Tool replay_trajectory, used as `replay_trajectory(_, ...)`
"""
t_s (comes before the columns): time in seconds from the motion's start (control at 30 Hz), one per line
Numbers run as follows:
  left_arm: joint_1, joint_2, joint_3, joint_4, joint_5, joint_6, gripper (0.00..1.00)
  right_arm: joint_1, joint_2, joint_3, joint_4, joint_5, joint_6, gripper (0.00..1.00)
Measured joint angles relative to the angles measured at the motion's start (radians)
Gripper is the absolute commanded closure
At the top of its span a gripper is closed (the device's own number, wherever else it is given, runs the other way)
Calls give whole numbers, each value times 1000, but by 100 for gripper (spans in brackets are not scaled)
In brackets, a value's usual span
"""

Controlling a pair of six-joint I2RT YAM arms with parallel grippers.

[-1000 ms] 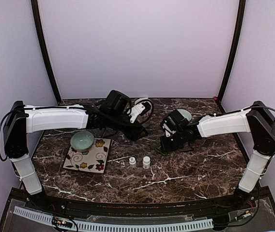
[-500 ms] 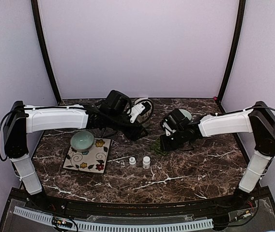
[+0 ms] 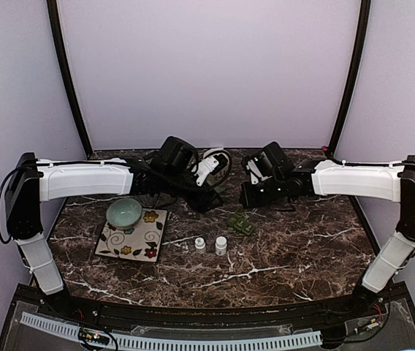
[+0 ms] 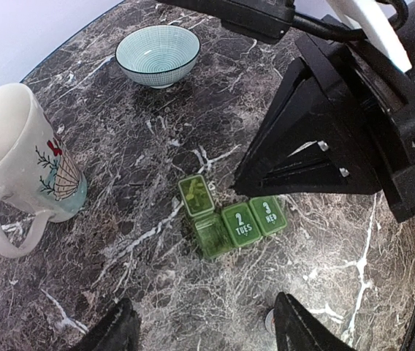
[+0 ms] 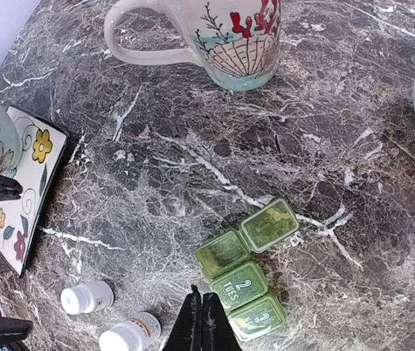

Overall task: Sort the pills into containers
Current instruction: Adjust the pill container at the center of the board.

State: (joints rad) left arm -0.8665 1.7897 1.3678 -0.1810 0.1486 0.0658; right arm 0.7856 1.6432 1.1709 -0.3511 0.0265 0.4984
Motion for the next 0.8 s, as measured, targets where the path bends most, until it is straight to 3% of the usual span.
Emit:
replay_trajectory(0.4,0,0,0,0,-7,-4,35,10,54,-200,39,-18,39,100)
replay_trajectory(0.8,0,0,-2,-1,-19,-8,35,13,38,-143,34,4,24,100)
